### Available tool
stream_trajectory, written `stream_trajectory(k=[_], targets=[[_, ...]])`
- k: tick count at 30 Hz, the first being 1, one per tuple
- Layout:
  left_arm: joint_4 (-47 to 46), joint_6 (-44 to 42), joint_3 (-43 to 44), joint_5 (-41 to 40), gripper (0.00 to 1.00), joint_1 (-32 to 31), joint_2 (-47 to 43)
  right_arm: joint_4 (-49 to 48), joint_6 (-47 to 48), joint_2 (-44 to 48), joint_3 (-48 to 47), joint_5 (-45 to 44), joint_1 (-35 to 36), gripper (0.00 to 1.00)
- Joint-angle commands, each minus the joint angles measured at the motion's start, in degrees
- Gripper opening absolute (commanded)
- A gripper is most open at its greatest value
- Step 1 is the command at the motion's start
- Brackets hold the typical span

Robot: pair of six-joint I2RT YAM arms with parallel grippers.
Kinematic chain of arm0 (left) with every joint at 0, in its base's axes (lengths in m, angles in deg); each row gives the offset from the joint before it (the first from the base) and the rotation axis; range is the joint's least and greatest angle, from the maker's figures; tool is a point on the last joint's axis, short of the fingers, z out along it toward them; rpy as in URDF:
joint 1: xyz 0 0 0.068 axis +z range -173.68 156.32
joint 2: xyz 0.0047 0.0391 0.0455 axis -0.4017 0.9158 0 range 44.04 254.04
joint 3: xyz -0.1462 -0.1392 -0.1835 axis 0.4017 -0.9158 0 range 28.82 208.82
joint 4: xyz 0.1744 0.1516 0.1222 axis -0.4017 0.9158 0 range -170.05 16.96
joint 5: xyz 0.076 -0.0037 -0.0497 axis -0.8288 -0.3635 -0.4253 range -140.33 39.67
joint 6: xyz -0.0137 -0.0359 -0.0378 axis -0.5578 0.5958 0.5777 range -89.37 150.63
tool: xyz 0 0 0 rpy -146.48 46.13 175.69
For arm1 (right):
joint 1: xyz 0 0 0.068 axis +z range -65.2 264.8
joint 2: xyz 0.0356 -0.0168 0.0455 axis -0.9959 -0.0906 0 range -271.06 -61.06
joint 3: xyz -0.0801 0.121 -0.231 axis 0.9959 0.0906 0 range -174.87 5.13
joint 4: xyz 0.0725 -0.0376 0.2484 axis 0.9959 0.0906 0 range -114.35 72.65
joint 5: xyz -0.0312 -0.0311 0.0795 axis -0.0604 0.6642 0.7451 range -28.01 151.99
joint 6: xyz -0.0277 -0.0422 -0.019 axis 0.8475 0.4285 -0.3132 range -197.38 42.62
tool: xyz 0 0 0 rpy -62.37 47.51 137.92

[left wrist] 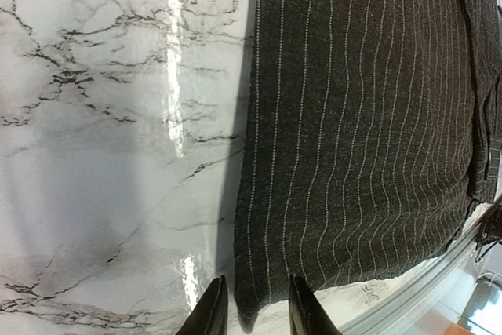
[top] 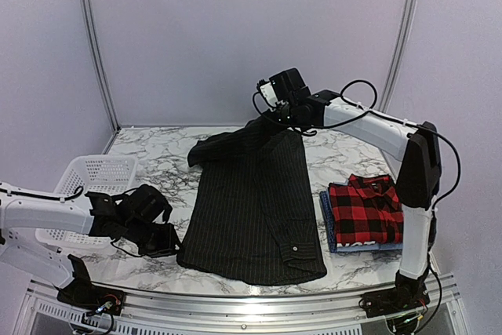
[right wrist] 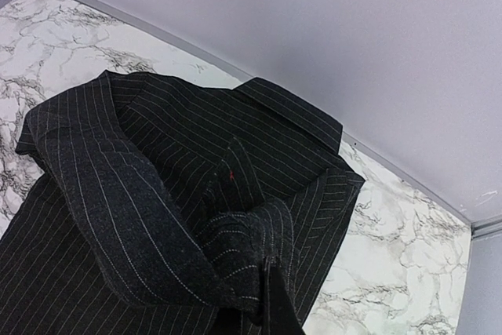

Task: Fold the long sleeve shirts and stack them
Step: Pick up the 1/3-folded shirt from the center of the board.

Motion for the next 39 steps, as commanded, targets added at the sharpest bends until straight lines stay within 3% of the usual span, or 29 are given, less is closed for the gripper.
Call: stream_trajectory(k=[1, 12, 15, 19, 28, 39], targets=[[4.94, -0.03, 1.33, -2.94, 0.29, -0.32, -1.73, 0.52, -0.39, 2.75, -2.48, 0.12, -0.17, 0.0], [5.09, -0.14, 3.5, -3.35, 0.24, -2.59, 2.35, 1.17, -0.05, 3.43, -4.5, -0.14, -0.18, 0.0], [4.81, -0.27, 4.27, -3.4, 0.17, -3.38, 3.8, 1.74, 0.43, 3.58, -5.43, -1.11, -0.17, 0.0], [4.84, -0.32, 5.63, -3.78, 0.0, -4.44, 4.54, 2.61, 1.03, 4.04, -7.38, -2.62, -0.21, 0.0], [4.8, -4.34, 11.3, -2.99, 0.0, -6.28, 2.72, 1.73, 6.9, 5.57, -11.97, -15.61, -0.33, 0.0], [4.8, -12.63, 22.58, 4.9, 0.0, -9.6, 11.56, -3.12, 13.91, 10.29, -8.43, -27.16, -3.62, 0.0]])
